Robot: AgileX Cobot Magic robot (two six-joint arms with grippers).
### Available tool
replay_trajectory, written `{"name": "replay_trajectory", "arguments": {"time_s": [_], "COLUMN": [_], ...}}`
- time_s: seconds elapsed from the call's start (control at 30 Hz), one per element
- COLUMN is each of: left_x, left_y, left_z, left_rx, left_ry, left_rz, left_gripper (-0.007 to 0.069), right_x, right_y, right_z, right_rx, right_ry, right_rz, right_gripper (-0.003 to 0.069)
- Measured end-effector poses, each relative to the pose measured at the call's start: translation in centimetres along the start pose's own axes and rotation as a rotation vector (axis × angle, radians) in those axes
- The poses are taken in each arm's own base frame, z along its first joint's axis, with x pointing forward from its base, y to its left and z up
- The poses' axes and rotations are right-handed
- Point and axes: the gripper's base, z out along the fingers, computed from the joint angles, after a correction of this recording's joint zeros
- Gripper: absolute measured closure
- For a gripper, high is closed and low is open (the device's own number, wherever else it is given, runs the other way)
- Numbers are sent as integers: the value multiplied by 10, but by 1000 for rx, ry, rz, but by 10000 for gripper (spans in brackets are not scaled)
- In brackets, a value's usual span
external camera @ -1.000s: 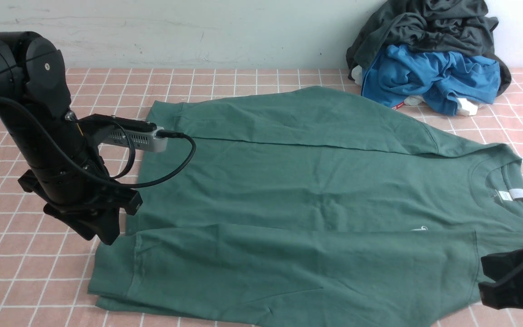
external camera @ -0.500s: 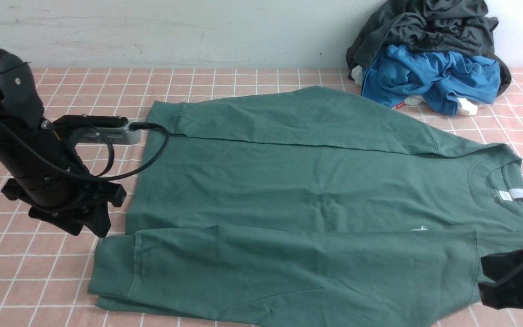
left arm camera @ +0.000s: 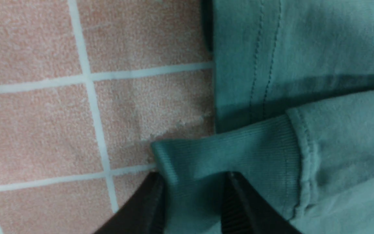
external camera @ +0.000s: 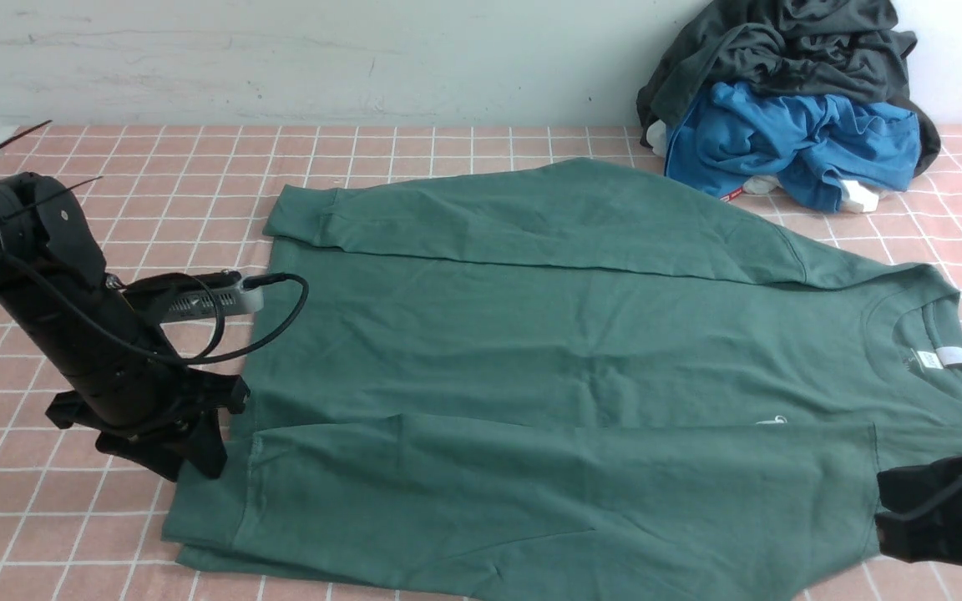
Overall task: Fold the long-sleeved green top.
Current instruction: Use the left arm to clamp the cuff closest to it, then use the left arm to drag and place the cuff at the centered position on the left edge of the fabric, then use the left arm to clamp the cuff farthest from it
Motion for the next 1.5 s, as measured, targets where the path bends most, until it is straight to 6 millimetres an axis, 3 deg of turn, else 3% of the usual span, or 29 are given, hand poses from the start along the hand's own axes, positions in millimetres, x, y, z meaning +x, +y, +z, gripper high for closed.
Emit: {"name": "replay_trajectory", "arguments": {"time_s": [0.17,0.37,0.47,0.63,0.7,0.8,0.9,1.0,1.1,1.2,1.23,1.27,1.33,1.5], "left_x": [1,7,7,-3,-8,-15,-22,-38,-63,-89,-89,-102,-113,-148], "left_y": [-5,-27,-52,-107,-118,-123,-119,-109,-95,-75,-75,-60,-47,-19], "left_z": [-12,-51,-76,-135,-155,-180,-189,-181,-143,-89,-89,-63,-45,-36], "left_rx": [13,43,59,85,85,45,-24,-63,-66,-67,-67,-68,-66,-68], "left_ry": [-38,-156,-237,-431,-501,-617,-701,-728,-658,-529,-529,-465,-416,-442], "left_rz": [7,62,166,370,408,443,453,411,343,268,268,213,156,61], "left_gripper": [611,622,622,622,622,622,622,622,620,594,594,552,496,330], "right_x": [0,0,0,0,0,0,0,0,0,0,0,0,0,0], "right_y": [0,0,0,-1,-2,-2,-3,-3,-3,-3,-3,-3,-3,-3], "right_z": [0,0,0,0,0,0,0,0,0,0,0,0,0,0], "right_rx": [0,0,0,14,19,26,31,31,32,32,32,32,32,28], "right_ry": [0,0,-1,-1,-1,0,0,0,-1,-2,-2,-2,-2,-3], "right_rz": [0,-1,-4,-36,-49,-66,-77,-79,-80,-80,-80,-80,-80,-71], "right_gripper": [673,673,673,673,673,673,673,673,673,673,673,673,673,673]}}
